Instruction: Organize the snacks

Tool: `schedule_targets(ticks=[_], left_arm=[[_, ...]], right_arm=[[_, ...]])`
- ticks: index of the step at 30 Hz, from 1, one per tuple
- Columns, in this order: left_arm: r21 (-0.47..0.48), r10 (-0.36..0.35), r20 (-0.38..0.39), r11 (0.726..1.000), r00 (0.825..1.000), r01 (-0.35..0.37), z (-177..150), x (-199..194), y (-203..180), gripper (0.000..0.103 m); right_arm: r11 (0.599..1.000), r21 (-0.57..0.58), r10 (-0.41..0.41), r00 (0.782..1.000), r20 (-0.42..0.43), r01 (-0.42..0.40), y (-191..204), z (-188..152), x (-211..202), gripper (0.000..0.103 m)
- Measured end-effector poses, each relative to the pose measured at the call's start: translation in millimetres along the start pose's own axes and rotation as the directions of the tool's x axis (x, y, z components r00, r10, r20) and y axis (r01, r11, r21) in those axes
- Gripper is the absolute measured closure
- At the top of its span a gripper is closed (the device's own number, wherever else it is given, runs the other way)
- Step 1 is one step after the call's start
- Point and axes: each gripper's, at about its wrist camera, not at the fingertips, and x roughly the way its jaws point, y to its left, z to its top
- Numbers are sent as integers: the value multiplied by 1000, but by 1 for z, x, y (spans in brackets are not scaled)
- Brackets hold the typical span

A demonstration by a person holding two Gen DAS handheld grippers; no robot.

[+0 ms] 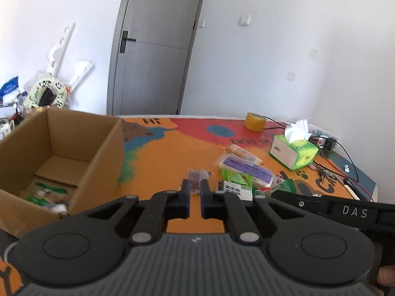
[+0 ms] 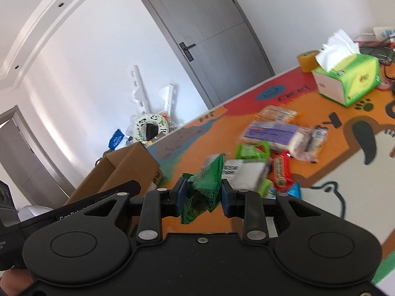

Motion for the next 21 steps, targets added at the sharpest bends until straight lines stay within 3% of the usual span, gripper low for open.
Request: schedule_targets(ticks=[12, 20, 21], left_arm=[[-26, 2, -132, 1000, 991, -5, -18, 5, 17, 92], [-17, -8, -177, 1000, 984, 5, -34, 1, 22, 57], [-20, -8, -186, 1000, 983, 4, -37, 0, 23, 57]], right_arm=[[1000, 4, -10, 1000, -22, 10, 0, -6, 2, 73], [1000, 9, -15, 999, -49, 15, -2, -17, 5, 73], [1000, 11, -17, 999, -50, 18, -4, -17, 5, 73]])
